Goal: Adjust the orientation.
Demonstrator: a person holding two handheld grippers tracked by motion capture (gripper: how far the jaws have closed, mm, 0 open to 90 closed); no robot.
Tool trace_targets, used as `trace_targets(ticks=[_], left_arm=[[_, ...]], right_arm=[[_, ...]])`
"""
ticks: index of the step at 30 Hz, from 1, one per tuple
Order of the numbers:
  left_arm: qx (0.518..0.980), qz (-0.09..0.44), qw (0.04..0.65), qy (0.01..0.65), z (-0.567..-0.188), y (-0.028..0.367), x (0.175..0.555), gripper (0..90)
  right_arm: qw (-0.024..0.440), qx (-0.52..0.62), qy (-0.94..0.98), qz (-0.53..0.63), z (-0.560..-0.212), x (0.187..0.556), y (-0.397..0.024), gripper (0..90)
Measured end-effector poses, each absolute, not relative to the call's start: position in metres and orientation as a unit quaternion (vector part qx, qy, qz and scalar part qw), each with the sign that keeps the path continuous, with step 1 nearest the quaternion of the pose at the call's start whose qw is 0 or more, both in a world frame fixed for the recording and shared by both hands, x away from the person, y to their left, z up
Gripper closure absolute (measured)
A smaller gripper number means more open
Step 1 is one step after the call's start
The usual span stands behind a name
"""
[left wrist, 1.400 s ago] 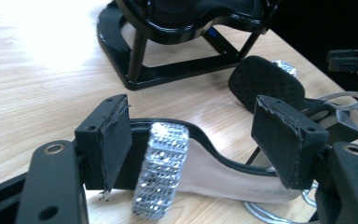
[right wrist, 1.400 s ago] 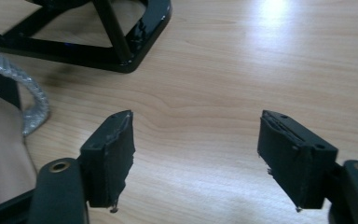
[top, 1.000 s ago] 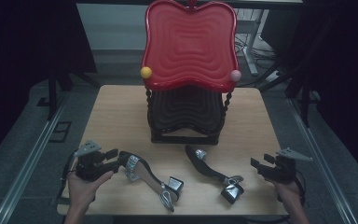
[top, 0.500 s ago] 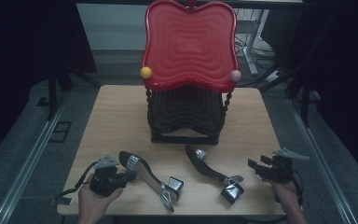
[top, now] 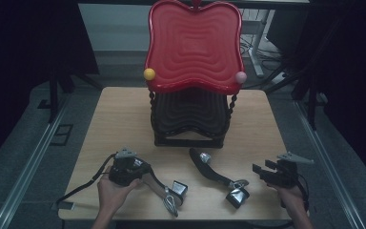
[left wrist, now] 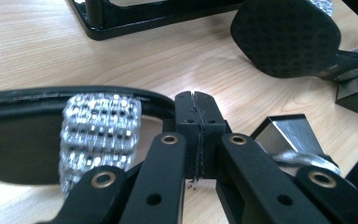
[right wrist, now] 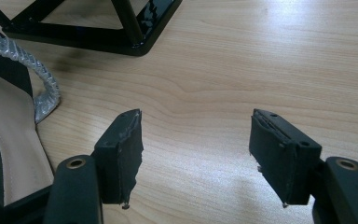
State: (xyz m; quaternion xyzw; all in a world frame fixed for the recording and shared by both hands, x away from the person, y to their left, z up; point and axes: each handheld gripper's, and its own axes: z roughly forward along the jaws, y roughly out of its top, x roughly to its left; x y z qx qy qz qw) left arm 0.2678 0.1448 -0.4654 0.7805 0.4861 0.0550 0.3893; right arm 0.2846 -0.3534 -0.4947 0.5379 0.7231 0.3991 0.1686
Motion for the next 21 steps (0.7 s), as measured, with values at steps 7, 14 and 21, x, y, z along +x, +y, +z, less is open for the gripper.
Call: trace_targets(ticks=[7,14,21], left_arm=[[0.786,0.049,0.373,0.49,-0.475,0.139,0.281,89.7],[0.789,0.029,0.368,0.491,-0.483,0.133,0.294,89.7],[0.783,0.028,0.386,0.487,-0.468,0.133,0.292,89.7]], right_arm=[[0.168,0.542,0.722,0.395,-0.495,0.285,-0.354,34.3],[0.17,0.545,0.721,0.394,-0.495,0.285,-0.355,34.3],[0.17,0.556,0.713,0.392,-0.496,0.285,-0.358,34.4]])
